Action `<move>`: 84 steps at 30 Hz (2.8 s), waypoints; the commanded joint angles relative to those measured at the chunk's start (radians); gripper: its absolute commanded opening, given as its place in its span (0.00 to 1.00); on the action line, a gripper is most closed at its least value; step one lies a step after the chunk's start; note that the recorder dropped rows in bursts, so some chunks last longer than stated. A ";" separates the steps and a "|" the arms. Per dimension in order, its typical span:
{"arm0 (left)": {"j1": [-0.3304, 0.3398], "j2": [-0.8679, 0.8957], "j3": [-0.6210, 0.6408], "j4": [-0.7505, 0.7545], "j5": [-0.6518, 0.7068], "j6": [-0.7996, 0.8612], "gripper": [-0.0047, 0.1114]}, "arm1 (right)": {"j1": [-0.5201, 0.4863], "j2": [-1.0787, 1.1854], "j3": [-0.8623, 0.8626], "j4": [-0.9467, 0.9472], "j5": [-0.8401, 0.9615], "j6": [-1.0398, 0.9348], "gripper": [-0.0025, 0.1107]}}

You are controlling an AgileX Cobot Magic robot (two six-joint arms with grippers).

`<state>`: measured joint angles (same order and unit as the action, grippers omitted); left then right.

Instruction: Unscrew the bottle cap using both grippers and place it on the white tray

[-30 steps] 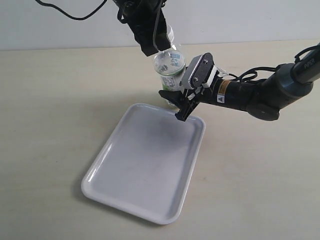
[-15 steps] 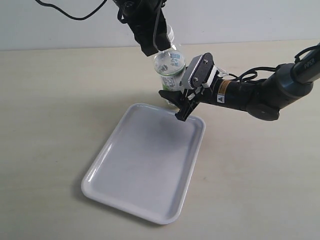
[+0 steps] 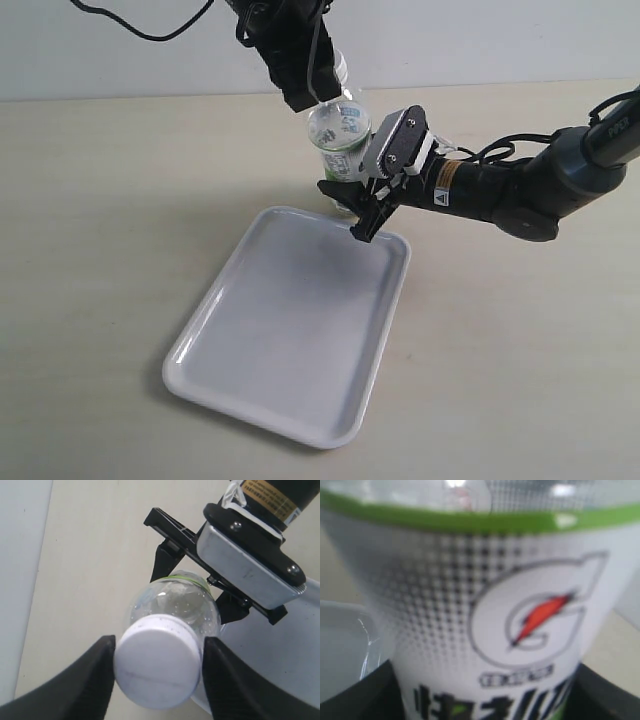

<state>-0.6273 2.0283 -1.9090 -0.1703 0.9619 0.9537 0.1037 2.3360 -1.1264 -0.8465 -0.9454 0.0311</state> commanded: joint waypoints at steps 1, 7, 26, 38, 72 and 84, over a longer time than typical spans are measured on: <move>-0.002 -0.005 -0.002 0.004 -0.013 -0.044 0.51 | 0.001 0.004 0.002 -0.022 0.069 -0.004 0.02; -0.002 -0.020 -0.002 0.002 -0.013 -0.045 0.51 | 0.001 0.004 0.002 -0.022 0.069 -0.004 0.02; -0.002 -0.030 -0.002 -0.004 0.000 -0.076 0.51 | 0.001 0.004 0.002 -0.022 0.069 -0.002 0.02; -0.002 -0.030 -0.002 -0.004 0.011 -0.103 0.57 | 0.001 0.004 0.002 -0.026 0.069 -0.002 0.02; -0.002 -0.012 -0.002 -0.024 0.012 -0.129 0.61 | 0.001 0.004 0.002 -0.025 0.076 0.000 0.02; -0.002 -0.013 -0.002 -0.024 0.012 -0.129 0.61 | 0.001 0.004 0.002 -0.025 0.076 0.000 0.02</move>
<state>-0.6273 2.0099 -1.9090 -0.1814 0.9876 0.8340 0.1037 2.3354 -1.1264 -0.8465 -0.9417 0.0371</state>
